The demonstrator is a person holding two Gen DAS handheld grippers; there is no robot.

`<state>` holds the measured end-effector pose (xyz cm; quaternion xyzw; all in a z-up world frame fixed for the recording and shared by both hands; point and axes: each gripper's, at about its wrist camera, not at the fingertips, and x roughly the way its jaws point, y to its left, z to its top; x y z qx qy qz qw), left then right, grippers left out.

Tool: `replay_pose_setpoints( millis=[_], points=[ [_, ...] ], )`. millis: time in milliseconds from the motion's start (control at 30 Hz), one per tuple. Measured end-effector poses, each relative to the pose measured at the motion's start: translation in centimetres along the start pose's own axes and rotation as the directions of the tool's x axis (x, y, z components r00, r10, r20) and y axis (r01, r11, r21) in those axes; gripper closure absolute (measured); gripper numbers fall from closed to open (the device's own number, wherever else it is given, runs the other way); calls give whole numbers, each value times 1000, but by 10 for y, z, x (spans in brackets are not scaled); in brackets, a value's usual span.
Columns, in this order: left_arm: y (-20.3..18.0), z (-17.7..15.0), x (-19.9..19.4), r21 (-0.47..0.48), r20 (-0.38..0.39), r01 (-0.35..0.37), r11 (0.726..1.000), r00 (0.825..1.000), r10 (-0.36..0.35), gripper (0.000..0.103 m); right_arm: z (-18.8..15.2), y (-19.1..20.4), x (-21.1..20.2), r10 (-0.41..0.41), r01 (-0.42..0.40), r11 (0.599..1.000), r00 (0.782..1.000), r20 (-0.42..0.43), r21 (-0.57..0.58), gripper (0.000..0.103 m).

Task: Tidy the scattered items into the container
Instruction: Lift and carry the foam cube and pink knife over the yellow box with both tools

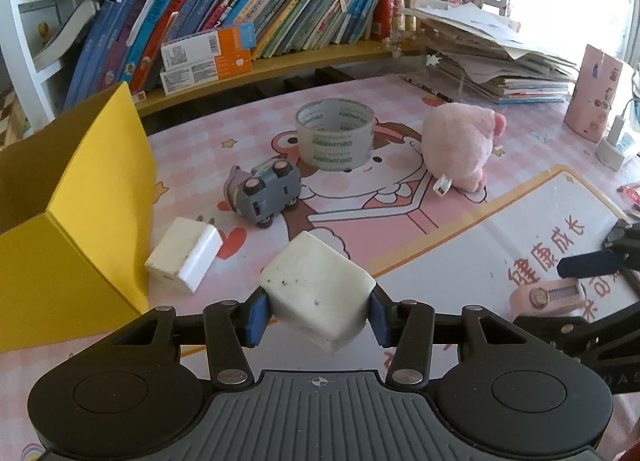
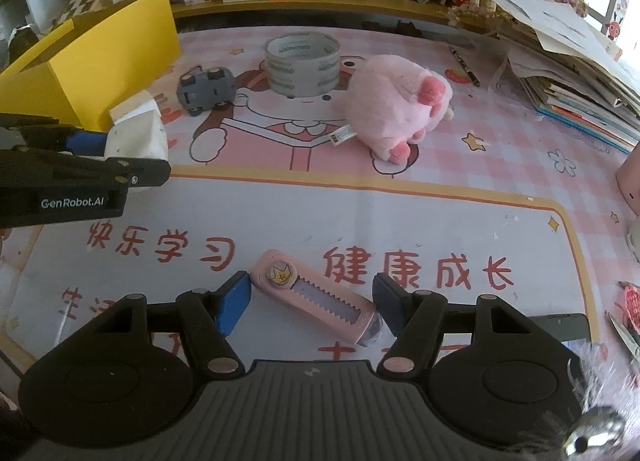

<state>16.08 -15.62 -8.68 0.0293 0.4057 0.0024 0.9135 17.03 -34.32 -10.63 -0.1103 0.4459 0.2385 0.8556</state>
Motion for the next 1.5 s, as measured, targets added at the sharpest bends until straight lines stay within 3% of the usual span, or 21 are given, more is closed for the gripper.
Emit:
replay_pose_setpoints(
  millis=[800,1500],
  points=[
    [49,-33,-57,41,64,72,997,995,-75,55,-6,77,-35,-73,72,997,995,63,6,38],
    [85,-45,-76,98,82,124,987,988,-133,55,-7,126,-43,-118,115,992,990,83,45,38]
  ],
)
